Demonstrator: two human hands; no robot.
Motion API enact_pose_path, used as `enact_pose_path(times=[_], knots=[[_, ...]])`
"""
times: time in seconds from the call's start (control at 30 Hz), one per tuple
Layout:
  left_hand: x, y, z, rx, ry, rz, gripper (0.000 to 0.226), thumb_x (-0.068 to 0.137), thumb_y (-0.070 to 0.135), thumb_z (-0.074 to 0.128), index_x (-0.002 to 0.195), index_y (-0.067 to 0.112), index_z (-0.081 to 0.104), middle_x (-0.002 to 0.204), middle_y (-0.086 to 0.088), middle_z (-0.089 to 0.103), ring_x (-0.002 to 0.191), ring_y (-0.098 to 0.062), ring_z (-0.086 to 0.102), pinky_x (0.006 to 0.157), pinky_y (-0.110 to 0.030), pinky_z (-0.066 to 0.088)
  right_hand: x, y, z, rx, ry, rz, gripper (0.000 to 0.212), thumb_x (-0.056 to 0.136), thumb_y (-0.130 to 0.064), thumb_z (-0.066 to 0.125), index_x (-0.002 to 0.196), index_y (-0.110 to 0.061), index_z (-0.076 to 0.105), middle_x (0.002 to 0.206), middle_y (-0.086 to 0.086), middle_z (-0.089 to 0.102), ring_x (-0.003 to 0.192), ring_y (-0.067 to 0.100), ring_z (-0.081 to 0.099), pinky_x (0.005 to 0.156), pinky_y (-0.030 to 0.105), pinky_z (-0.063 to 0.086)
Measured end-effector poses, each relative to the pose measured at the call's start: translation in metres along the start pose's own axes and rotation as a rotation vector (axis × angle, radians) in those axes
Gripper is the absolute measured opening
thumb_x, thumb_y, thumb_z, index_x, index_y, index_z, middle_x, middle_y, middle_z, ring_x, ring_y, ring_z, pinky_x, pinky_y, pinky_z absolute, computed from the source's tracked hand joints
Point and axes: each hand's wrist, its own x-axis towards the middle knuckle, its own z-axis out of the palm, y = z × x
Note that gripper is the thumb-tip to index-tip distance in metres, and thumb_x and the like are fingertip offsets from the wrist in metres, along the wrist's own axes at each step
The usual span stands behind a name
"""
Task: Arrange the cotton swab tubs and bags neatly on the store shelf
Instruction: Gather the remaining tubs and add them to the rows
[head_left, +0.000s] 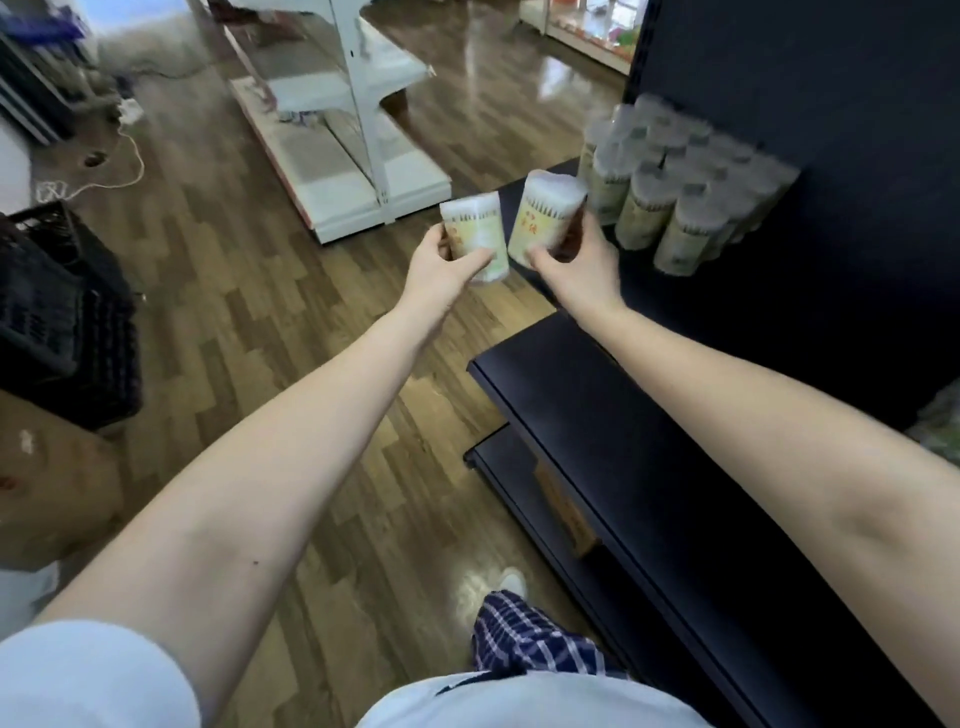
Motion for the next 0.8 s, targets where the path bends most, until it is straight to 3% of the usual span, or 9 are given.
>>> enact_pose_path(times=[0.1, 0.2, 0.33, 0.43, 0.57, 0.7, 0.8], knots=[[0.044, 0.008, -0.014, 0.08, -0.009, 0.03, 0.044, 0.077, 0.013, 0.07, 0.117, 0.01, 0.054, 0.111, -0.004, 0.065, 0.104, -0.015, 0.062, 0.093, -0.031, 0.051, 0.049, -0.004, 0.021, 0.005, -0.01, -0.005, 0.061, 0.076, -0.025, 0.068, 0.13, -0.016, 0.043, 0.125, 0.004, 0.058, 0.115, 0.017, 0.054, 0.096, 0.03, 0.044], [0.094, 0.018, -0.026, 0.089, 0.026, 0.06, 0.042, 0.079, 0.011, 0.069, 0.118, 0.009, 0.054, 0.112, -0.005, 0.064, 0.104, -0.016, 0.062, 0.092, -0.03, 0.05, 0.089, -0.01, 0.039, 0.007, -0.01, -0.008, 0.057, 0.079, -0.025, 0.068, 0.129, -0.014, 0.043, 0.125, 0.005, 0.058, 0.115, 0.017, 0.054, 0.088, 0.023, 0.041], [0.139, 0.008, -0.019, 0.085, 0.008, 0.03, 0.044, 0.079, 0.008, 0.068, 0.12, 0.005, 0.054, 0.114, -0.008, 0.065, 0.103, -0.017, 0.062, 0.092, -0.029, 0.051, 0.117, 0.006, 0.048, -0.012, 0.019, 0.033, 0.052, 0.081, -0.026, 0.067, 0.126, -0.012, 0.046, 0.126, 0.004, 0.058, 0.117, 0.017, 0.053, 0.088, 0.021, 0.039], [0.168, 0.001, -0.006, 0.109, -0.055, 0.044, 0.046, 0.08, 0.006, 0.067, 0.124, 0.001, 0.052, 0.117, -0.01, 0.064, 0.098, -0.013, 0.061, 0.083, -0.018, 0.05, 0.133, 0.015, 0.045, -0.036, 0.085, 0.07, 0.053, 0.082, -0.023, 0.067, 0.128, -0.01, 0.044, 0.127, 0.007, 0.056, 0.117, 0.018, 0.052, 0.088, 0.019, 0.036], [0.208, -0.001, 0.01, 0.132, -0.186, 0.064, 0.044, 0.08, 0.007, 0.068, 0.121, 0.004, 0.053, 0.108, -0.002, 0.064, 0.094, -0.007, 0.06, 0.083, -0.016, 0.05, 0.152, 0.028, 0.051, -0.122, 0.216, 0.07, 0.06, 0.077, -0.026, 0.072, 0.127, -0.007, 0.044, 0.123, 0.01, 0.058, 0.113, 0.024, 0.056, 0.093, 0.029, 0.046], [0.242, -0.006, 0.009, 0.205, -0.416, 0.13, 0.05, 0.073, 0.013, 0.073, 0.12, 0.007, 0.055, 0.111, -0.002, 0.064, 0.099, -0.009, 0.06, 0.089, -0.02, 0.048, 0.156, 0.035, 0.062, -0.301, 0.303, 0.107, 0.066, 0.078, -0.033, 0.07, 0.132, -0.009, 0.042, 0.132, 0.011, 0.051, 0.123, 0.025, 0.046, 0.1, 0.027, 0.036], [0.269, -0.006, 0.008, 0.243, -0.619, 0.186, 0.049, 0.074, 0.011, 0.075, 0.118, 0.007, 0.053, 0.114, -0.003, 0.063, 0.105, -0.013, 0.059, 0.096, -0.03, 0.048, 0.15, 0.032, 0.066, -0.336, 0.315, 0.119, 0.067, 0.078, -0.033, 0.07, 0.134, -0.011, 0.039, 0.133, 0.011, 0.05, 0.123, 0.025, 0.046, 0.103, 0.036, 0.04]])
